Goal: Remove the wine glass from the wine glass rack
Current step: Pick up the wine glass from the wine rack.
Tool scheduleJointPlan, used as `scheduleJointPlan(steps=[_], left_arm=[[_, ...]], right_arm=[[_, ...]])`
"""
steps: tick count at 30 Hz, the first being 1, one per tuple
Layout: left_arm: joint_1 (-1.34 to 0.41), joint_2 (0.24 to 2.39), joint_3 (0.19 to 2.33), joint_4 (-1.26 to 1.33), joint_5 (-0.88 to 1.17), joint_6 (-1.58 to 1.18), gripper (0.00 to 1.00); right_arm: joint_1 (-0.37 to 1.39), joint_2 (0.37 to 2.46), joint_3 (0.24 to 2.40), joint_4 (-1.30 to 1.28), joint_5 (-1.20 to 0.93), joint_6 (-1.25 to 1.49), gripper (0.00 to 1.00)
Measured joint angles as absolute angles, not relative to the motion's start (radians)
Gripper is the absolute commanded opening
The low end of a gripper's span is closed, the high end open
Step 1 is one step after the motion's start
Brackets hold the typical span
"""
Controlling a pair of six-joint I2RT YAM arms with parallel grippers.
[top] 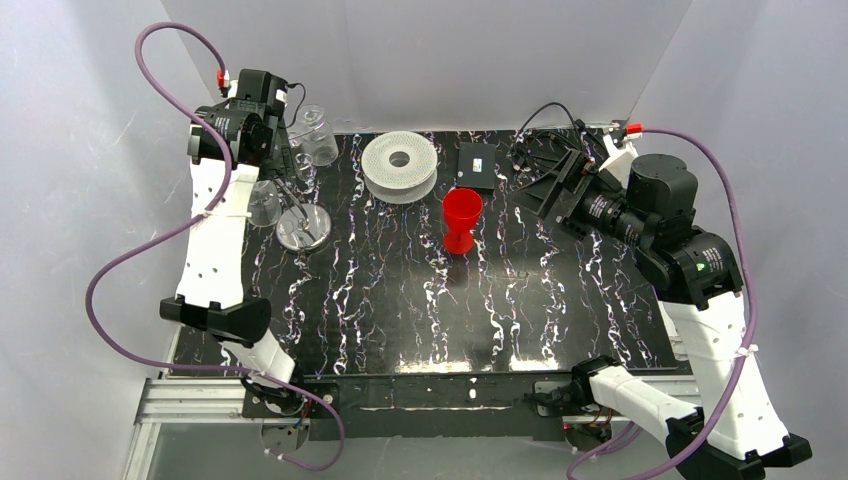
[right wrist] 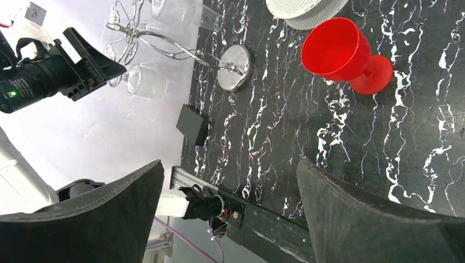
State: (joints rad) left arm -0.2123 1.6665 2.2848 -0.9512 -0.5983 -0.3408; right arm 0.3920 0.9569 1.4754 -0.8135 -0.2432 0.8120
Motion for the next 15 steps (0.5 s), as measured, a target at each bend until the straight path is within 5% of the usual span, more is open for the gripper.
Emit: scheduleJointPlan(steps=[15], left_arm=[[-0.205, 1.685, 2.284, -0.951, -0.586, -0.341, 0.71]], right_arm=[[0.385, 0.964, 1.475, -0.814, -0.247, 0.812, 0.98]])
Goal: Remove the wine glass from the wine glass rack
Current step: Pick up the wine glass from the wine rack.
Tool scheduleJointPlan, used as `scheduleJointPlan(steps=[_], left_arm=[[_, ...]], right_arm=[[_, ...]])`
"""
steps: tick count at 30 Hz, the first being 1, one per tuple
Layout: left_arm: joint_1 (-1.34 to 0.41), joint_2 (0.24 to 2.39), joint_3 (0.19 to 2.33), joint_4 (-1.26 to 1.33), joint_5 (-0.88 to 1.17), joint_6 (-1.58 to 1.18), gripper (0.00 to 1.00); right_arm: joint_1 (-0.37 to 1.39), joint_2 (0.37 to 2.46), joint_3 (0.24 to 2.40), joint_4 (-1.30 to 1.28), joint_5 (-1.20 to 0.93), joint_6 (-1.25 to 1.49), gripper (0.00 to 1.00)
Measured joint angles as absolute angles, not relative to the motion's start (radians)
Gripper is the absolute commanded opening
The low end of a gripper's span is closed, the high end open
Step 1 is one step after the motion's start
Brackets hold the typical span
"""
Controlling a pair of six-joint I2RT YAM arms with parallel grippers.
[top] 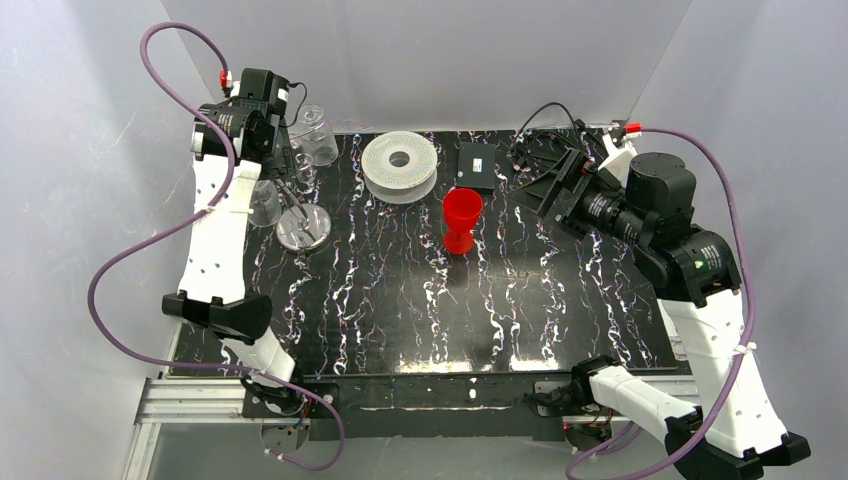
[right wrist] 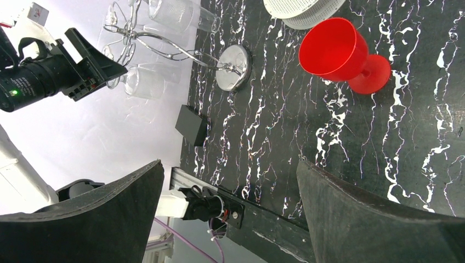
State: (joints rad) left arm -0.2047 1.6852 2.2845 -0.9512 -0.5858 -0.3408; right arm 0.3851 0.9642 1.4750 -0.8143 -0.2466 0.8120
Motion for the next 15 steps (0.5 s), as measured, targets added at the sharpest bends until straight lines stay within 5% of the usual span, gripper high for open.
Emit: scheduleJointPlan(steps=[15], left_arm=[[-0.2, 1.685, 2.284, -0.951, -0.59, -0.339, 0.58]], right_arm=[[0.373, 0.964, 1.474, -0.814, -0.25, 0.812, 0.98]])
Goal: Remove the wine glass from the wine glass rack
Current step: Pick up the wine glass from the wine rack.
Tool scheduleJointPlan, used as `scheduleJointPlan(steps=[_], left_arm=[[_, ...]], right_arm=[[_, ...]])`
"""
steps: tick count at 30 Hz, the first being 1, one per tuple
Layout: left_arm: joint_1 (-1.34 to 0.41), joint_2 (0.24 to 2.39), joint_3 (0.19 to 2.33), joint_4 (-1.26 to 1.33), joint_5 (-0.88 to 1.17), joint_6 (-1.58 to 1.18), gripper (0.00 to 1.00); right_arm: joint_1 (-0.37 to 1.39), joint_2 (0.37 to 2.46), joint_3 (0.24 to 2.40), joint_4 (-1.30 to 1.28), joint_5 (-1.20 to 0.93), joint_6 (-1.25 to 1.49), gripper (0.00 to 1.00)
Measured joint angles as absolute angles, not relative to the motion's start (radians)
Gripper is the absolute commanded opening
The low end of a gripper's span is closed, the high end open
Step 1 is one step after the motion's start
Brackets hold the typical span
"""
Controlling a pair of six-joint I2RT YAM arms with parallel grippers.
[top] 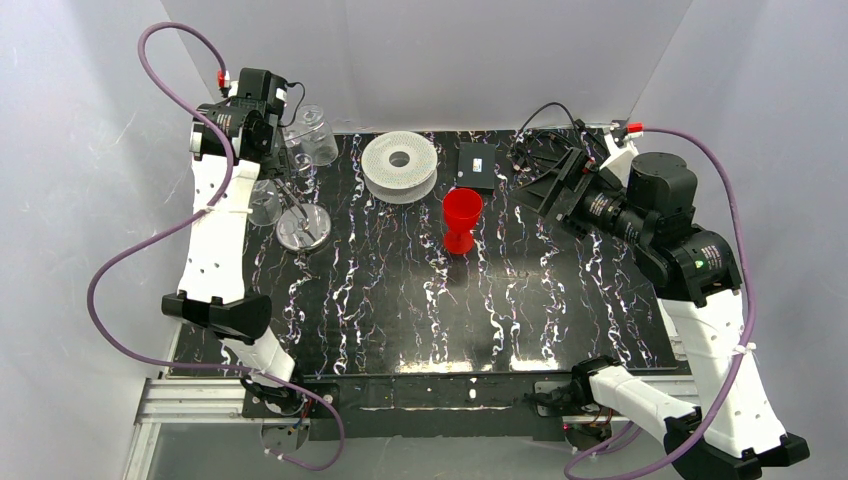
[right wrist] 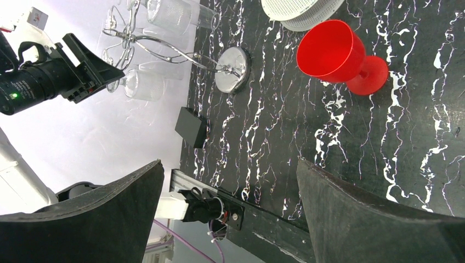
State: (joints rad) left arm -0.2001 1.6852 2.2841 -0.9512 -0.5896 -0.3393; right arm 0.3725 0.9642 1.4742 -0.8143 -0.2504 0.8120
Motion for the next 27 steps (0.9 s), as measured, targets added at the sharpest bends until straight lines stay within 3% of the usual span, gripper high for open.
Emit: scheduleJointPlan(steps=[13, 27], left_arm=[[-0.2, 1.686, 2.283, -0.951, -0.584, -0.34, 0.4], [-0.2, 1.686, 2.298, -0.951, -0.571, -0.336, 0.38]], right_arm=[[0.366, 0.964, 1.462, -0.817, -0.263, 0.812, 0.98], [0.36, 0.964, 1.461, -0.817, -0.27, 0.812, 0.98]])
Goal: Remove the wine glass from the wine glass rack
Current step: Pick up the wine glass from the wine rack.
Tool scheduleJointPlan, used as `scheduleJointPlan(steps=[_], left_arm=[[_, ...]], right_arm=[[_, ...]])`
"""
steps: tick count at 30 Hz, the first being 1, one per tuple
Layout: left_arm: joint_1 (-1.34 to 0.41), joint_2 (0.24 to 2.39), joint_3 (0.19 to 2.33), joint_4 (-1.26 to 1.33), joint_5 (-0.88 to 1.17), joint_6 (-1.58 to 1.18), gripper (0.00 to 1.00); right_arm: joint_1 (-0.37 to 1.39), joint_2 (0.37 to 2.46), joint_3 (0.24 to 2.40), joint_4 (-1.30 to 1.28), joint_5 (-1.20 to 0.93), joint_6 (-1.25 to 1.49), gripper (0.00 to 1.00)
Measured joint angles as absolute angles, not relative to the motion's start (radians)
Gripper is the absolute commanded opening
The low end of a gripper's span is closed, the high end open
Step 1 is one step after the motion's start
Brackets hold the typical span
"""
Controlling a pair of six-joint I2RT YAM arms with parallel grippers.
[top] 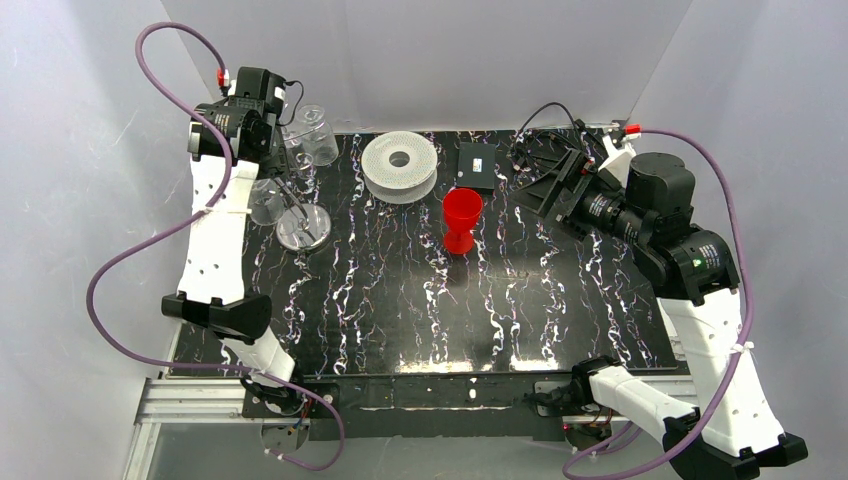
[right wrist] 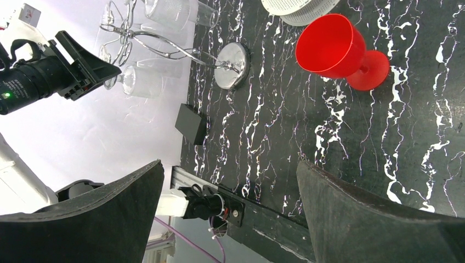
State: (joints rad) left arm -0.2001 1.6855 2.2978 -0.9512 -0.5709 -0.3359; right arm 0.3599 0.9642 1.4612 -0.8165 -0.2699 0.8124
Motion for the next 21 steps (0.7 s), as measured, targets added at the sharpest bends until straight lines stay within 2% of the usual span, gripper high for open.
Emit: scheduleJointPlan(steps=[21], left_arm=[[-0.2, 1.685, 2.306, -0.951, -0.565, -0.324, 0.38]], right_arm=[[0.359, 0.964, 1.456, -0.814, -0.292, 0.82, 0.98]])
